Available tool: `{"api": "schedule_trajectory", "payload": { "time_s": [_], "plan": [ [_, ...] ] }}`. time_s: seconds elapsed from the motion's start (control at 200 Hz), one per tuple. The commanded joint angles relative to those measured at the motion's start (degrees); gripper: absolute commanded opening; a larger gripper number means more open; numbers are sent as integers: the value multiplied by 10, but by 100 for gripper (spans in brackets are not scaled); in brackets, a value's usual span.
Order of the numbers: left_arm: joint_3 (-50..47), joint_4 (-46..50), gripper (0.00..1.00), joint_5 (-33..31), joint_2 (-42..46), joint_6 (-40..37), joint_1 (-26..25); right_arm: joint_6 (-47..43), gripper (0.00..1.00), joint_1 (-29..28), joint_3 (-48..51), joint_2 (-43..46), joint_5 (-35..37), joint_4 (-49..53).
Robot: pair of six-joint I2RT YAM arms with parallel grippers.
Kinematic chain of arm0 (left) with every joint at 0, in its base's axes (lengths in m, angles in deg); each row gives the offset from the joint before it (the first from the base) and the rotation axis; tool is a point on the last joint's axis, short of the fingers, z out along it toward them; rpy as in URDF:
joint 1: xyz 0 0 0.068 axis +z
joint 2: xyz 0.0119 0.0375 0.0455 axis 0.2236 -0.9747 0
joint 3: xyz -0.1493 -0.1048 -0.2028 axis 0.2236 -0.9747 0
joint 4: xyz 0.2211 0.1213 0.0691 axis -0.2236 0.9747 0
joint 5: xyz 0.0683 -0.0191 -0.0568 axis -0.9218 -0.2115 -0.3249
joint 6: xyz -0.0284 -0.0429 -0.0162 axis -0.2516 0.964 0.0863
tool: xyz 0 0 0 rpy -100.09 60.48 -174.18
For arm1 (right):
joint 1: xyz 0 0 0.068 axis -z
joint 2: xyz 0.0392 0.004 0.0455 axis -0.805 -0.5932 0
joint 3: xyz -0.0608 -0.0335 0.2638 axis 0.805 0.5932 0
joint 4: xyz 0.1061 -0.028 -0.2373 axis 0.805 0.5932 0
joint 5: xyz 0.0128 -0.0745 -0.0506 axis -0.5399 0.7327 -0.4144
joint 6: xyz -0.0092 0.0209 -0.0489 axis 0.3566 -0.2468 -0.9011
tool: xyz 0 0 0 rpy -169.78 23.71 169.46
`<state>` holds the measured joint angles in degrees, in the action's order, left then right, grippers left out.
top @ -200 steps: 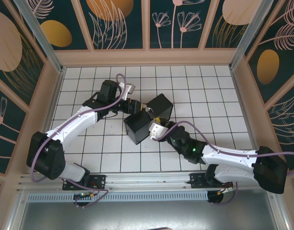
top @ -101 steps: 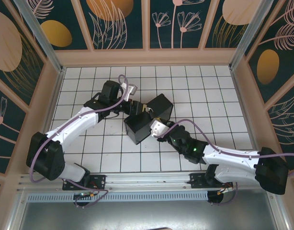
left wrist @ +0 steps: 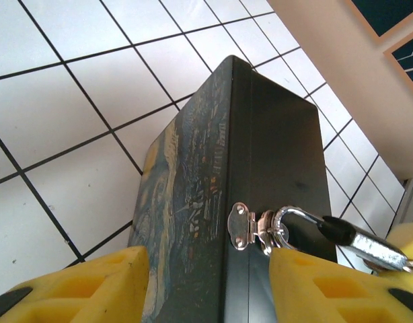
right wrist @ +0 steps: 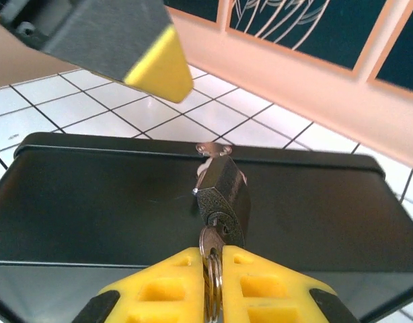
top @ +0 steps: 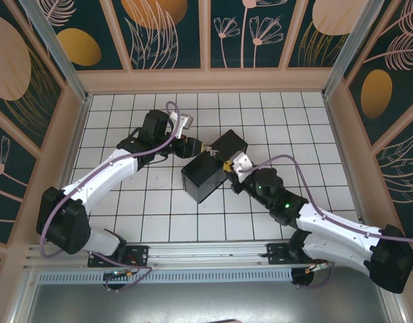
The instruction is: Unlock a padlock with a key
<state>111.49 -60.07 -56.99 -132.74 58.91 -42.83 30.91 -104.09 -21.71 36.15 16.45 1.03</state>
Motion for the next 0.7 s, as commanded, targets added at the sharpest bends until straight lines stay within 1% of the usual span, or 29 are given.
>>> {"api": "schedule_trajectory", "payload": {
  "time_s": [0.0,0.115,0.21,0.31,0.385,0.45,0.525,0.581,0.616,0.691],
  "plan": [
    [14,-5,50,-12,13,7,1,171,12,38,-26,3,-72,15],
    [12,-6,50,-9,13,9,0,291,13,50,-22,4,-72,7],
    [6,-13,50,-7,10,14,1,423,13,68,-2,10,-72,-21],
    [1,-20,50,-3,7,16,1,517,14,77,18,11,-95,-69],
    [2,-20,49,-2,9,15,1,583,15,86,16,7,-96,-65],
    [3,-19,49,-4,11,13,1,630,16,102,18,4,-117,-77],
    [6,-16,49,-6,12,13,0,680,22,122,10,-3,-143,-58],
    [7,-17,49,-6,15,14,1,714,22,143,5,-11,-180,-56],
    [7,-18,49,-6,16,15,0,726,23,150,5,-15,-197,-61],
    [8,-18,49,-7,19,17,0,742,29,162,-8,-27,-226,-44]
  ]
}}
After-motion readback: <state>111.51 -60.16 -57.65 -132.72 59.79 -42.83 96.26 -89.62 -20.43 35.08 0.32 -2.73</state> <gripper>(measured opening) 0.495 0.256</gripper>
